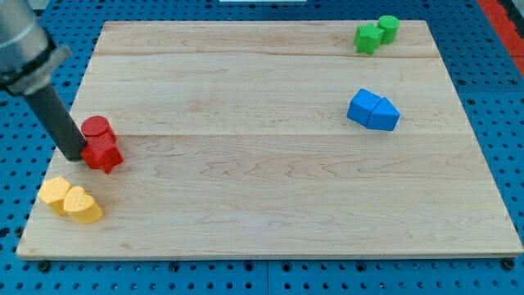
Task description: Push the red star closer to the center
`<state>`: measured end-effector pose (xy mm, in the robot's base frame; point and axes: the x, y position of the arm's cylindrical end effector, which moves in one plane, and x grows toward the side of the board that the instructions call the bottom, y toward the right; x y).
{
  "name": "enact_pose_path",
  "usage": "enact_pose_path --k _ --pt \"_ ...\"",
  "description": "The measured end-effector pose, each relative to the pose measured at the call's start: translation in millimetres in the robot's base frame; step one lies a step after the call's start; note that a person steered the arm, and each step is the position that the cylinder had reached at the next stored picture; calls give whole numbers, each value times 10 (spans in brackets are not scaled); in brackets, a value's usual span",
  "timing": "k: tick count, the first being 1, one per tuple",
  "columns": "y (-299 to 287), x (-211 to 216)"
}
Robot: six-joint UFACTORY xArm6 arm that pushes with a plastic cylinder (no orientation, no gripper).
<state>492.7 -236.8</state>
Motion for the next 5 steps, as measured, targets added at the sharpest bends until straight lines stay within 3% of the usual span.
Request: enact_pose_path --k 1,2,3,4,5 --pt "-10 99" --pt "507 177" --pt "651 -293" --pt "734 -426" --pt "1318 -623"
